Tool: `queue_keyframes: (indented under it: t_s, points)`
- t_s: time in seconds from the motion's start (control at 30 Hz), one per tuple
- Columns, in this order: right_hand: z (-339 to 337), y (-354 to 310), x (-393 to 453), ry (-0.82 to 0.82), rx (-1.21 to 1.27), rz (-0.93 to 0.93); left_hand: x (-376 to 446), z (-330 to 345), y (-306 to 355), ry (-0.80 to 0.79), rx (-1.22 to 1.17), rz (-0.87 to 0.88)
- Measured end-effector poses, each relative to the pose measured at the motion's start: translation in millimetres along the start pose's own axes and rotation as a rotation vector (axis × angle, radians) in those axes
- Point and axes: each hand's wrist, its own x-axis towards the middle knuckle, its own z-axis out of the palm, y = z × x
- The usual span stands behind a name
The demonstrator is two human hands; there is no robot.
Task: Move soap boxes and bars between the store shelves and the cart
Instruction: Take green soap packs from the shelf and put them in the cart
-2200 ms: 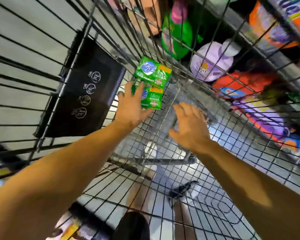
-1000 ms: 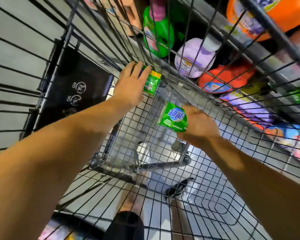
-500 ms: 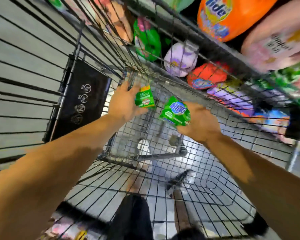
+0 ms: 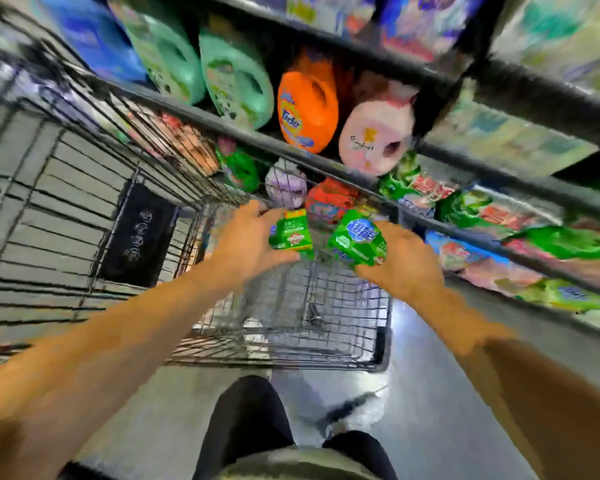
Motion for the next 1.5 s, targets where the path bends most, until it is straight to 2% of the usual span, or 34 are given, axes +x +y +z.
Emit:
queue_keyframes:
  t_s: [0.37,0.53,0.67,0.83,1.07,1.5]
  points:
    - [-148,149,-126,0.267,0.008,-0.020,-39,-22,230,0.183,0.067,0.260]
    - [-212,188,-166,0.371,-0.014,-0.021,-41,-52,311,0.274,0.184,0.345]
    - [-254,204,-190,0.469,-0.020,-0.050,-36,-81,358,0.349,0.169,0.379]
    - [-303,215,-197,0.569,-0.039,-0.092,-20,-119,397,0.439,0.130,0.414]
    - [-355,222,-168,0.650,-0.075,-0.135,39,-174,427,0.516,0.197,0.442]
    - [-402,223,-81,0.643,-0.082,-0.142,152,-237,462,0.417,0.410,0.471]
